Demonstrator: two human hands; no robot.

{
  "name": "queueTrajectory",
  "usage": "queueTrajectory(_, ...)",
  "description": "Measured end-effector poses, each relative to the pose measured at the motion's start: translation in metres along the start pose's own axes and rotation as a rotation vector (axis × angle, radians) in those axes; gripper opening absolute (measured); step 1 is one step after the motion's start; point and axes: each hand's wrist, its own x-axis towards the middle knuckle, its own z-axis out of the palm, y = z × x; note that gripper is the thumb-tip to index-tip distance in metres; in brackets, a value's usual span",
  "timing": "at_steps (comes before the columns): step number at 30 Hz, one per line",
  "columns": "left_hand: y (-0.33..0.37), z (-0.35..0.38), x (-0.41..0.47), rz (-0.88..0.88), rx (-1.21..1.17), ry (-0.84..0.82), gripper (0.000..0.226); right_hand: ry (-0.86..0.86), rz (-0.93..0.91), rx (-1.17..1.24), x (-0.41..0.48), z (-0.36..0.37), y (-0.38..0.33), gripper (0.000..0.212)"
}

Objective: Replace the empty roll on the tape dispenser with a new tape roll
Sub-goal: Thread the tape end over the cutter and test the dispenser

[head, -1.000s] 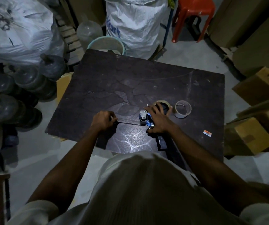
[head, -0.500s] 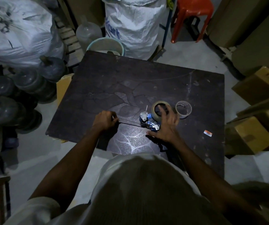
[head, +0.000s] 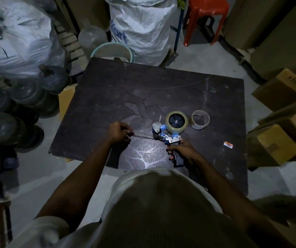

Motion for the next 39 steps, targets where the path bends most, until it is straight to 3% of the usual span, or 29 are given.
queueTrajectory(4, 0.004, 0.005, 0.005, -0.234, -0.383, -0.102, 0.024, -0.042, -0.018, 0.057, -0.011, -0.002, -0.010, 0.023)
queueTrajectory(7, 0.007, -0.004, 0.007, -0.297, -0.257, -0.205, 0.014, -0.134, 0.048, 0.063, -0.019, -0.007, -0.013, 0.027)
queueTrajectory(11, 0.007, -0.003, 0.009, -0.192, -0.038, -0.186, 0.031, -0.082, -0.062, -0.088, -0.026, -0.014, -0.019, 0.010)
queueTrajectory(16, -0.011, 0.005, 0.005, -0.086, -0.170, -0.264, 0.024, -0.039, -0.092, -0.074, -0.035, -0.019, -0.028, 0.009)
queueTrajectory(21, -0.002, 0.001, 0.004, -0.194, -0.496, -0.400, 0.028, 0.101, -0.138, -0.159, -0.032, -0.032, -0.026, 0.053)
queueTrajectory(23, 0.012, -0.001, 0.004, -0.284, -0.644, -0.407, 0.019, 0.158, -0.206, -0.204, -0.039, -0.037, -0.029, 0.062)
queueTrajectory(25, 0.027, 0.002, 0.009, -0.311, -0.679, -0.395, 0.027, 0.180, -0.269, -0.272, -0.050, -0.039, -0.032, 0.067)
queueTrajectory(30, 0.065, 0.032, 0.019, -0.235, -0.617, -0.199, 0.004, 0.336, -0.393, -0.396, -0.086, -0.031, -0.014, 0.073)
queueTrajectory(32, 0.068, 0.044, 0.028, -0.165, -0.551, -0.171, 0.011, 0.448, -0.418, -0.407, -0.106, -0.023, 0.003, 0.075)
queueTrajectory(39, 0.069, 0.101, 0.046, 0.082, -0.089, -0.370, 0.018, 0.809, -0.307, -0.282, -0.150, 0.026, 0.083, 0.086)
